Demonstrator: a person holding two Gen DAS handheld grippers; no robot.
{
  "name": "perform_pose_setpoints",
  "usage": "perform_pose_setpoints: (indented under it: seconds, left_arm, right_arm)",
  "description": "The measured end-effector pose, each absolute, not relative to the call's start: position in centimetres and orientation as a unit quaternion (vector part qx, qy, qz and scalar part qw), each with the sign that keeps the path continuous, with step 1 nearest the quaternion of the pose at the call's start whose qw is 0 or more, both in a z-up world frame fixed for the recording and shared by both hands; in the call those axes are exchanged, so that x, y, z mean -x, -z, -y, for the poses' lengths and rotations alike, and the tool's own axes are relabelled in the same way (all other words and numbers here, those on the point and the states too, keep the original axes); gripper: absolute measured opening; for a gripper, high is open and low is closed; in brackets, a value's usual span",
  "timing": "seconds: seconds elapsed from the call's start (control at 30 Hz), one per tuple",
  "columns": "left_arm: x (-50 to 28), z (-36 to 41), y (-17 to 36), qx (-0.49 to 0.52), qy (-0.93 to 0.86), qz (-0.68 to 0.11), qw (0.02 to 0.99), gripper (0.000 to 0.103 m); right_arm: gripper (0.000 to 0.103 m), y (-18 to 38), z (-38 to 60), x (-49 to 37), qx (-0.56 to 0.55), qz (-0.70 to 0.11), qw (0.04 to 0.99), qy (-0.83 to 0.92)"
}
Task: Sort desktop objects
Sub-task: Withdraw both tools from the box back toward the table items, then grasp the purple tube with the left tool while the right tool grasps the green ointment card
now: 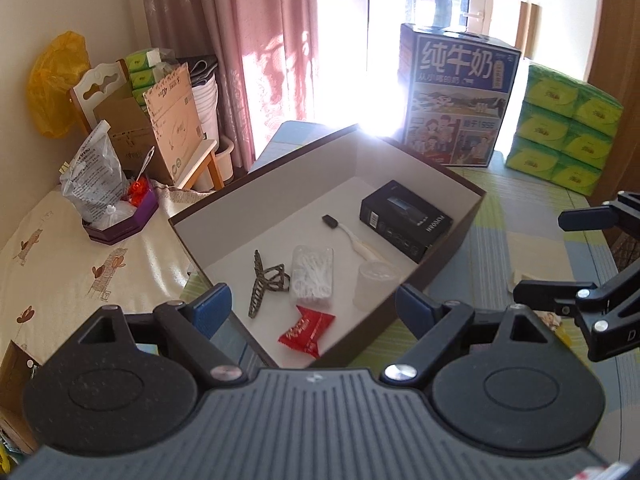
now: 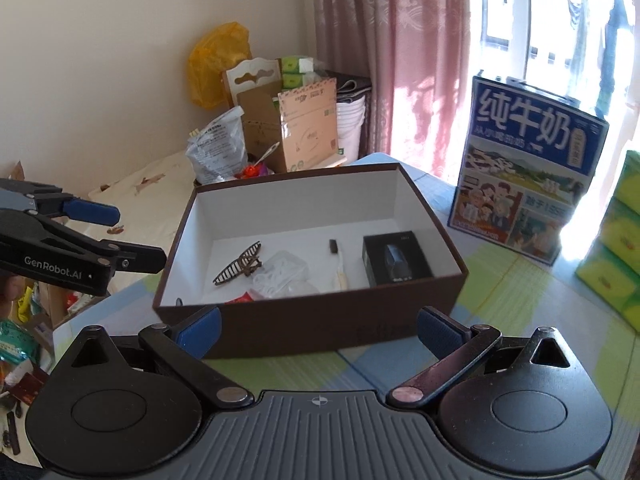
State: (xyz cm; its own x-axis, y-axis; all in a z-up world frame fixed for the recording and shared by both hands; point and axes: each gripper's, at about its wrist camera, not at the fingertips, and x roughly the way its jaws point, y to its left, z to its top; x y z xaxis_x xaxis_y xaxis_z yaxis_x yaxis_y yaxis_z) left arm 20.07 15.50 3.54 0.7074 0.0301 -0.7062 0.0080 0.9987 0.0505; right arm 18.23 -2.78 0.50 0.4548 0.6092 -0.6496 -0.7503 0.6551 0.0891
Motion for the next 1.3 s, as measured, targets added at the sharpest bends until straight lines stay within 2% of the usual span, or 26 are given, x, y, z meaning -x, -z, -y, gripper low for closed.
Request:
perform_pose_setpoints:
  seconds: [0.2,0.63,1.3]
  left_arm:
    - [-16.8,-14.3,-3.1,-0.024,0.004,-0.382,0.924,0.087]
    - [-12.3,-12.1,1.0,-0.006,0.026,-0.431,0.902,0.087]
    - [-14.5,-8.5,5.6,-0.006,0.068,-0.476,0.877,0.086]
  right_arm:
    - [0.101,0.0,5.5,-15.9,0.074,-0.345,0.858,-0.374]
    - [0.101,3.1,10.6,-11.3,0.042,-0.391,0.859,-0.327]
    - [0.101,7.0,14.9,-11.6,0.017,-0.428,0.878,-0.214]
